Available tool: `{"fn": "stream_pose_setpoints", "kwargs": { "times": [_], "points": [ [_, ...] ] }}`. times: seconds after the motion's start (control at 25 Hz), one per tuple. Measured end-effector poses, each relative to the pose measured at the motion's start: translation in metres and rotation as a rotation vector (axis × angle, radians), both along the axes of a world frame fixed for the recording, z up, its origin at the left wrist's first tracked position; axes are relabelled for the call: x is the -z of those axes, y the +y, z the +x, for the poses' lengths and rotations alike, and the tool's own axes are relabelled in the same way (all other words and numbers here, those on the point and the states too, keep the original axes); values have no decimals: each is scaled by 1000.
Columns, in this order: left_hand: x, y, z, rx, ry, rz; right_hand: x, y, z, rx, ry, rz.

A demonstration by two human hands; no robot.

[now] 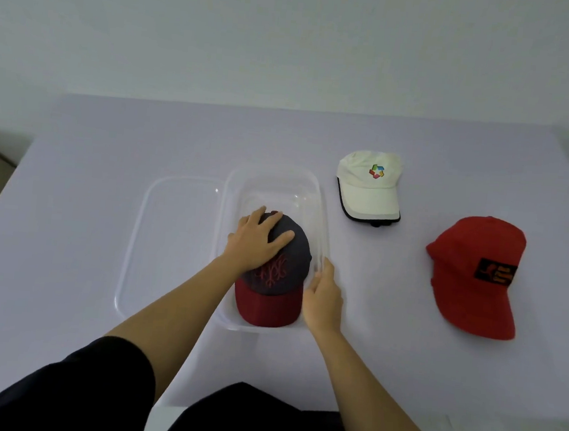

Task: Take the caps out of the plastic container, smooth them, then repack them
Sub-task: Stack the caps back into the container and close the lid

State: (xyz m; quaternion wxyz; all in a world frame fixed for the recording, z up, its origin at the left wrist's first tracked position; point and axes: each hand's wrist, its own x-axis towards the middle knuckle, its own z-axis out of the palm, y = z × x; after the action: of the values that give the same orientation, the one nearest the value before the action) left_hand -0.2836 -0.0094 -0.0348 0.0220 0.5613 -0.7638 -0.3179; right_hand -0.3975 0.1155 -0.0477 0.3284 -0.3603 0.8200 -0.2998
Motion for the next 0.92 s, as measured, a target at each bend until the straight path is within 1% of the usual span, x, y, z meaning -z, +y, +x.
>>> {"fn": "stream_pose_setpoints", "kwargs": {
  "times": [0.08, 0.16, 0.24, 0.32, 0.4, 0.48, 0.52, 0.6, 0.72, 0.8, 0.84, 0.92],
  "points": [
    [1, 4, 0, 26, -82, -4, -1, 0, 0, -7, -35, 12],
    [-6, 4, -2, -1, -68, -78, -3, 0, -2, -31, -119, 14],
    [-20, 1, -12, -41, 71, -194, -7, 0, -8, -69, -201, -11],
    [-38, 1, -34, -35, 243, -275, -13, 0, -24, -79, -234, -64],
    [-51, 3, -63, 8, 333, -298, -20, 2, -48, -58, -214, -116],
    [-59, 9, -97, 44, 385, -280, -23, 9, -80, -4, -137, -165],
    [-61, 14, -114, 56, 403, -251, -24, 15, -97, 21, -84, -191],
    [-60, 27, -152, 48, 428, -104, -20, 31, -138, 74, 35, -229],
    [-45, 48, -206, -23, 447, 271, -13, 57, -198, 181, 152, -208],
    [-33, 56, -238, -62, 464, 477, -4, 73, -235, 221, 212, -135],
    [-29, 59, -251, -89, 480, 546, 1, 81, -250, 221, 222, -89],
    [-23, 61, -275, -137, 507, 639, 11, 92, -278, 235, 153, -26]
  ]
}}
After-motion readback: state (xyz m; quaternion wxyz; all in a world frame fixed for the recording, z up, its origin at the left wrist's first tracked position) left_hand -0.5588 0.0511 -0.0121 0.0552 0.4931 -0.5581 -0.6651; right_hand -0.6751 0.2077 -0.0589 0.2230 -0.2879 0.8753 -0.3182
